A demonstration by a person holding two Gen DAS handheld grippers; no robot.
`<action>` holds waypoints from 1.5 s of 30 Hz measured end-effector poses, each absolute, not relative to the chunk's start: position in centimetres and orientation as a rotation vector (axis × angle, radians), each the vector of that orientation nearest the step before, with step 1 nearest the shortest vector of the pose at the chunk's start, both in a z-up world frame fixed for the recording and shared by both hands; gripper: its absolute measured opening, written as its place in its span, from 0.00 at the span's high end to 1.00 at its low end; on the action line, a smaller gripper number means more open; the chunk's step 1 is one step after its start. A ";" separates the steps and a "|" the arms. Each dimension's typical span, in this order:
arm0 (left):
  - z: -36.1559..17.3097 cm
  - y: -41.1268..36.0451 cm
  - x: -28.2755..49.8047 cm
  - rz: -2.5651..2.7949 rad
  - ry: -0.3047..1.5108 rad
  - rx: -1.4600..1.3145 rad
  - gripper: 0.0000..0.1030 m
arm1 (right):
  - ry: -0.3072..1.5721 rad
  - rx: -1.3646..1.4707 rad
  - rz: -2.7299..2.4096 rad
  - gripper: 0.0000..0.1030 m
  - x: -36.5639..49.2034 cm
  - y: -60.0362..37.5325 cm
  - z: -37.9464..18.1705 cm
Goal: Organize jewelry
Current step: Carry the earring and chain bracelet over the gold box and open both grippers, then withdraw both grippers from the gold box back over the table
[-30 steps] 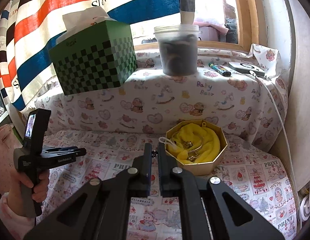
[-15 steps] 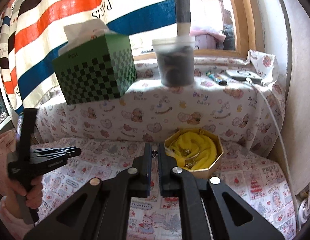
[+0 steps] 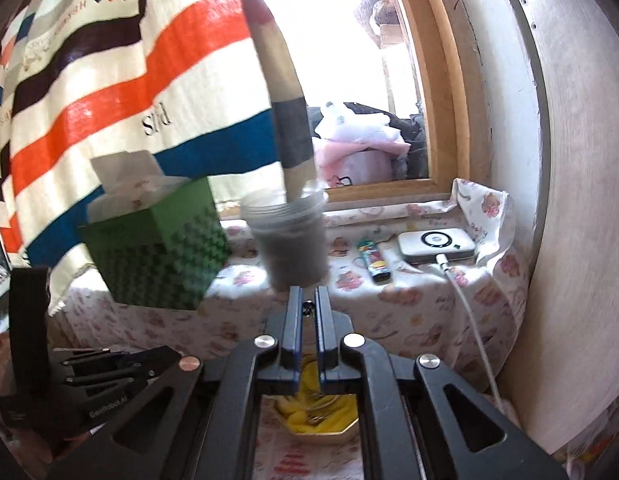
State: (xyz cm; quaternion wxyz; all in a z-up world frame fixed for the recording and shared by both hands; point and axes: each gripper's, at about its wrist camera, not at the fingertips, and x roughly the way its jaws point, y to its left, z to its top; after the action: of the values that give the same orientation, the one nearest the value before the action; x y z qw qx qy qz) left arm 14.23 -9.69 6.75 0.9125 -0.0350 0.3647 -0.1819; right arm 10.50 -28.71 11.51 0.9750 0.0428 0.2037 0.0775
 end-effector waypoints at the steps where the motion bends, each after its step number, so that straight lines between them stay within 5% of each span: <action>1: 6.6 -10.8 14.8 -0.382 0.760 -0.066 0.93 | 0.416 0.082 0.149 0.95 10.9 -29.0 11.2; 15: -1.6 -17.5 20.2 -0.379 0.934 0.036 0.93 | 0.615 0.095 0.207 0.95 16.8 -30.6 3.3; 22: -0.2 -15.4 19.0 -0.375 0.863 -0.014 0.79 | 0.629 0.180 0.247 0.91 16.8 -32.1 2.8; 29: 4.2 -11.3 14.4 -0.309 0.716 -0.017 0.68 | 0.562 0.208 0.257 0.67 14.3 -32.8 5.3; 32: 6.9 -9.6 11.4 -0.253 0.573 -0.012 0.48 | 0.518 0.182 0.245 0.57 12.3 -32.2 6.4; 35: 9.2 -7.7 8.1 -0.211 0.431 -0.013 0.28 | 0.458 0.191 0.244 0.32 10.1 -31.7 7.4; 40: 11.8 -4.8 4.2 -0.184 0.296 -0.047 0.06 | 0.381 0.166 0.256 0.27 7.0 -30.6 8.7; 45: 12.2 -3.4 2.0 -0.152 0.223 -0.050 0.03 | 0.288 0.143 0.260 0.07 4.7 -29.5 9.5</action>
State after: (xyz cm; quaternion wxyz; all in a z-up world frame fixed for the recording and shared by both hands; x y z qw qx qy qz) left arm 1.97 -3.38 12.16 0.9906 -0.0250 0.1113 -0.0759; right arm 4.68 -29.54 9.47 0.9787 0.0710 0.1431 0.1291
